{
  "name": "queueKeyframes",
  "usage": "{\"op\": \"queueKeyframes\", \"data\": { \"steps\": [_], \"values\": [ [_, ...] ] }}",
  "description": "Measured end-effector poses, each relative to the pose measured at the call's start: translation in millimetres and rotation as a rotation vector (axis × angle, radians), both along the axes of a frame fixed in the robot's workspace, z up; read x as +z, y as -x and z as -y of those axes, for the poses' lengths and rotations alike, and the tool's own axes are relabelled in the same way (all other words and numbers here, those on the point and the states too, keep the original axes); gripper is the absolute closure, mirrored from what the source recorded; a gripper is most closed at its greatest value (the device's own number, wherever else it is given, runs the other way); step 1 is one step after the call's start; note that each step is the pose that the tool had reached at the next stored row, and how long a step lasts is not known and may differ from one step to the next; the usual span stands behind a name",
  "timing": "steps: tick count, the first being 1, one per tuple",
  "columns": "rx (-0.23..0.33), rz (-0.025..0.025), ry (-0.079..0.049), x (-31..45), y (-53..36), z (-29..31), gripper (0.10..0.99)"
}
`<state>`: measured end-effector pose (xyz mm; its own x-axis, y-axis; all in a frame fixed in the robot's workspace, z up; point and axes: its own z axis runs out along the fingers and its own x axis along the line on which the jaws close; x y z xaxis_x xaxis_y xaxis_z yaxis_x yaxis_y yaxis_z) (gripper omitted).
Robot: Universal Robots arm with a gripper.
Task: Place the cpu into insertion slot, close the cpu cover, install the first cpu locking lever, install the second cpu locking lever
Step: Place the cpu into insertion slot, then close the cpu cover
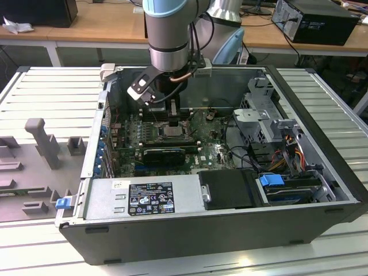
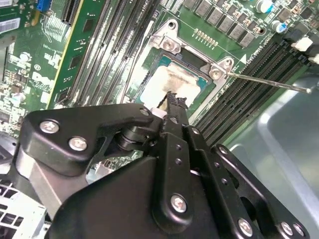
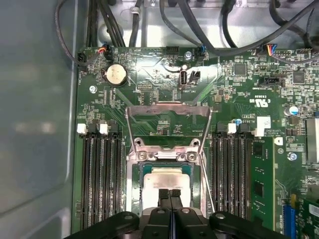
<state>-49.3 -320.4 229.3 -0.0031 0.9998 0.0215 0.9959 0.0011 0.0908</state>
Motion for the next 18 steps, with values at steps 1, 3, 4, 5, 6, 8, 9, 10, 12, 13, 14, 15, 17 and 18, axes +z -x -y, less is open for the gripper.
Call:
{"op": "queueKeyframes", "data": {
  "steps": [1, 3, 4, 5, 6, 8, 9, 10, 12, 13, 14, 15, 17, 18],
  "values": [
    [-0.001, 0.0000, 0.000, 2.5, 0.0, 0.0, 0.980],
    [-0.002, 0.0000, 0.000, 7.2, 0.0, 0.0, 0.980],
    [-0.002, 0.0001, 0.000, 10.5, 0.0, 0.0, 0.980],
    [-0.002, 0.0000, 0.000, 13.5, 0.0, 0.0, 0.980],
    [-0.002, 0.0000, 0.000, 15.8, 0.0, 0.0, 0.980],
    [-0.002, -0.0003, 0.000, 19.1, -0.6, 0.0, 0.980],
    [-0.002, -0.0024, 0.000, 19.2, -4.6, 0.0, 0.980],
    [-0.003, -0.0055, 0.000, 19.0, -13.6, 0.0, 0.980],
    [-0.003, -0.0058, 0.000, 19.6, -14.2, 0.1, 0.980],
    [-0.003, -0.0058, 0.000, 21.1, -14.2, 0.1, 0.980],
    [-0.003, -0.0057, 0.000, 24.1, -14.3, 0.1, 0.980],
    [-0.003, -0.0057, 0.000, 28.0, -14.2, 0.1, 0.980],
    [-0.003, -0.0058, 0.000, 41.6, -14.2, 0.1, 0.980],
    [-0.003, -0.0057, 0.000, 48.4, -14.2, 0.0, 0.980]
  ]
}}
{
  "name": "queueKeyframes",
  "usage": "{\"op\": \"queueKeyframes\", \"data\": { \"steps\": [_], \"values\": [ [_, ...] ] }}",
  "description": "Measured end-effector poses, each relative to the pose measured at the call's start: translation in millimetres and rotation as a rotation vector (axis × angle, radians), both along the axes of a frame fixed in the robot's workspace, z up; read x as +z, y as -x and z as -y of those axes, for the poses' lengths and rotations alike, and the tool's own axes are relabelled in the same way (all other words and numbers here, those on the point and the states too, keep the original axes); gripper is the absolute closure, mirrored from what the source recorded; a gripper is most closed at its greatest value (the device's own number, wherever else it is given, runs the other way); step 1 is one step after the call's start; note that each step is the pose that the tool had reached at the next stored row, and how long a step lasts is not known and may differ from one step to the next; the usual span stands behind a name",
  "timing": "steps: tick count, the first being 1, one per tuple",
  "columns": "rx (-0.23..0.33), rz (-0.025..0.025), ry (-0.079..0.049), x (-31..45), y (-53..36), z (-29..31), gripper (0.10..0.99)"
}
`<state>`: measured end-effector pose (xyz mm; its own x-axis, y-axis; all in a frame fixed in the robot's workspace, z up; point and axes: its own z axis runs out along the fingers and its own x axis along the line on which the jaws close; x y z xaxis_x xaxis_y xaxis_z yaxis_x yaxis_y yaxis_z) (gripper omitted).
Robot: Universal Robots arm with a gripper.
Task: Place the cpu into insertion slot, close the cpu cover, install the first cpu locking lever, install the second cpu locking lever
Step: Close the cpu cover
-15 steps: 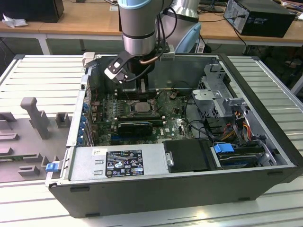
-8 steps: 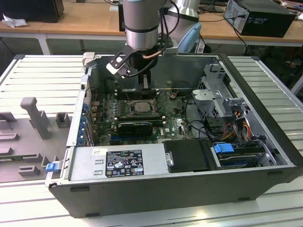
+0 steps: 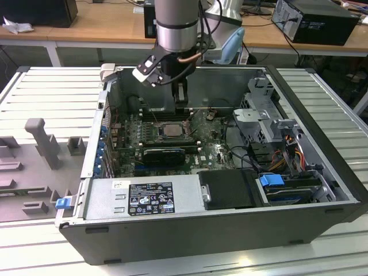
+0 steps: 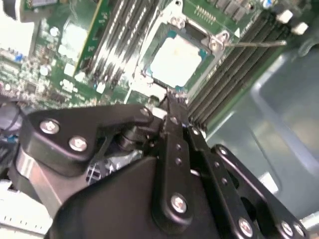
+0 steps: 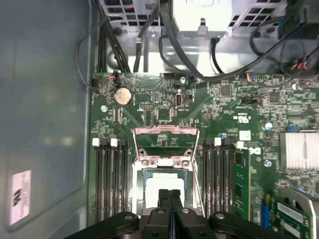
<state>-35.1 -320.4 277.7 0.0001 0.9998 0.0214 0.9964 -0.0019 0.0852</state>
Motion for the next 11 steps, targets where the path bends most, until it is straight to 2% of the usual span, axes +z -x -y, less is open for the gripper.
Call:
{"op": "queueKeyframes", "data": {
  "steps": [1, 2, 5, 6, 8, 9, 10, 11],
  "values": [
    [0.000, 0.0000, 0.000, 6.9, 0.0, 0.0, 0.980],
    [0.000, 0.0000, 0.000, 10.7, 0.0, 0.0, 0.980],
    [0.000, -0.0002, 0.000, 10.7, -2.0, 0.3, 0.980],
    [0.000, -0.0021, 0.000, 10.7, -5.7, 0.3, 0.980],
    [0.000, -0.0117, 0.000, 10.3, -16.4, 0.4, 0.980],
    [0.000, -0.0199, 0.000, 10.0, -22.9, 0.4, 0.980],
    [0.000, -0.0246, 0.000, 9.8, -27.0, 0.4, 0.980],
    [0.000, -0.0299, 0.000, 9.1, -34.6, 0.4, 0.980]
  ]
}}
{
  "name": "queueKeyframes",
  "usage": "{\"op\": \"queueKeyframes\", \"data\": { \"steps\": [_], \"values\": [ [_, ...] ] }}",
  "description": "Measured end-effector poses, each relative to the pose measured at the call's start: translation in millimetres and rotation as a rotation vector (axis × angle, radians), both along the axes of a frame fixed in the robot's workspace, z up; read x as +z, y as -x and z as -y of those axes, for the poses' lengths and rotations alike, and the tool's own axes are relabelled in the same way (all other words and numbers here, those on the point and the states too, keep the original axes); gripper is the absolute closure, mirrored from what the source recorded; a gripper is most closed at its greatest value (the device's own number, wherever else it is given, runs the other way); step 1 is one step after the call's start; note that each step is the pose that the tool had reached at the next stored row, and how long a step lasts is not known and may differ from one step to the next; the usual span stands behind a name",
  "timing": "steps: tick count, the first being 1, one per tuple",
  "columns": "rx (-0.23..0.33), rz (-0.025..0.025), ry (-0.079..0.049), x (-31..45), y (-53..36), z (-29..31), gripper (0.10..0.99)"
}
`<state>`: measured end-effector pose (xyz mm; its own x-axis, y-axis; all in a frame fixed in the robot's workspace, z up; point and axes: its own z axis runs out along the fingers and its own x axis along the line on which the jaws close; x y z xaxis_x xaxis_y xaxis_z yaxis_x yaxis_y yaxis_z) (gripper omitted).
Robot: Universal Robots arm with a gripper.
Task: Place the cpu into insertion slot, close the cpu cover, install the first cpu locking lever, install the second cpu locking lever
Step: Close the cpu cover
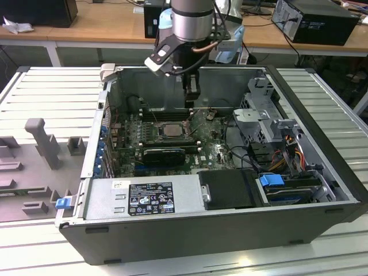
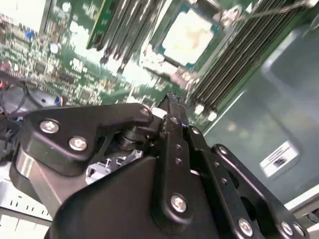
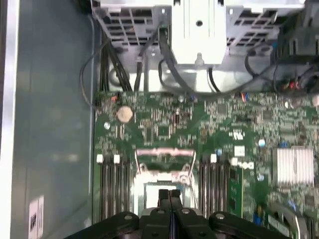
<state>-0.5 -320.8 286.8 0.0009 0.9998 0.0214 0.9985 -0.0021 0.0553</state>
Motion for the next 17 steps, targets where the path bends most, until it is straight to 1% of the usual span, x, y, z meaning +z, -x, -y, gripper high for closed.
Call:
{"op": "queueKeyframes", "data": {
  "steps": [1, 2, 4, 5, 6, 7, 9, 11, 14, 15, 17],
  "values": [
    [0.000, -0.0006, 0.000, -2.0, -9.3, 0.0, 0.980],
    [-0.006, -0.0006, 0.000, -3.9, -13.1, 0.0, 0.980],
    [-0.018, -0.0006, 0.000, -6.1, -15.9, 0.0, 0.980],
    [-0.022, -0.0007, 0.000, -8.2, -19.5, -0.1, 0.980],
    [-0.022, -0.0010, -0.001, -9.7, -23.8, -0.2, 0.980],
    [-0.022, -0.0021, -0.001, -12.0, -30.8, -0.2, 0.980],
    [-0.022, -0.0021, -0.001, -13.4, -34.6, -0.2, 0.980],
    [-0.022, -0.0021, -0.001, -15.3, -41.6, -0.2, 0.980],
    [-0.022, -0.0025, -0.001, -17.6, -48.0, -0.5, 0.980],
    [-0.022, -0.0031, -0.001, -19.1, -53.0, -0.7, 0.980],
    [-0.022, -0.0036, -0.001, -22.8, -55.7, -0.9, 0.980]
  ]
}}
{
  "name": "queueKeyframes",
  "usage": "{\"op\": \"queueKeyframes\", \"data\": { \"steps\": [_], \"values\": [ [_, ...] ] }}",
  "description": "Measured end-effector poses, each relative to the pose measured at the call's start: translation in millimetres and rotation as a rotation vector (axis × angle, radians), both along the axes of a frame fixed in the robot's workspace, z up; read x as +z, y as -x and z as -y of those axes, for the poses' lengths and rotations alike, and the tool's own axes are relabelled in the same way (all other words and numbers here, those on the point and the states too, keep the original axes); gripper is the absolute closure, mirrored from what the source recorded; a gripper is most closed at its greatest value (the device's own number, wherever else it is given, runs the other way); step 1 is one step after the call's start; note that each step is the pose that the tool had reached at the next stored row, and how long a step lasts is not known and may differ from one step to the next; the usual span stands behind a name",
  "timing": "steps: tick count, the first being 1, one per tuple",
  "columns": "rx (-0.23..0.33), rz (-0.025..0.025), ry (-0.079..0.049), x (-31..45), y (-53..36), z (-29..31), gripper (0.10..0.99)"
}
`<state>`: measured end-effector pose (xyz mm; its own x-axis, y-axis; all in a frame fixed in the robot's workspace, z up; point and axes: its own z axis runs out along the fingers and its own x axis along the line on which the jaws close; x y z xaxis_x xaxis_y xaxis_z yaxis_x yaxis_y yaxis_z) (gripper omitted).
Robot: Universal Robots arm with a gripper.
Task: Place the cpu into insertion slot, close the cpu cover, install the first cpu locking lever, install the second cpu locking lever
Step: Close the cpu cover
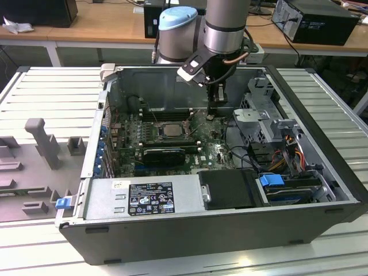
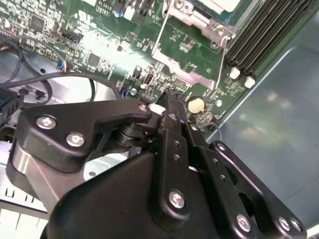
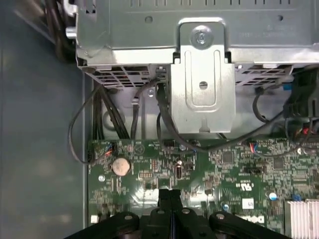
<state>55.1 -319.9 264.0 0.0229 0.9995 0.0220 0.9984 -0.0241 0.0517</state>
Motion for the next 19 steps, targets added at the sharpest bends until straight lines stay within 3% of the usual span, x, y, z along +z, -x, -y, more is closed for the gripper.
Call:
{"op": "queueKeyframes", "data": {
  "steps": [3, 5, 6, 7, 9, 11, 19],
  "values": [
    [0.000, -0.0014, -0.001, -5.7, -0.3, -0.3, 0.980],
    [0.002, -0.0082, -0.003, -6.4, -0.4, -0.5, 0.980],
    [0.004, -0.0257, -0.005, -6.6, -0.1, -0.7, 0.980],
    [0.007, -0.0372, -0.007, -7.1, 2.4, -1.1, 0.980],
    [0.008, -0.0445, -0.008, -7.7, 6.7, -1.9, 0.980],
    [0.010, -0.0477, -0.008, -7.9, 10.1, -2.0, 0.980],
    [0.014, -0.0480, -0.008, -7.9, 23.7, -2.1, 0.980]
  ]
}}
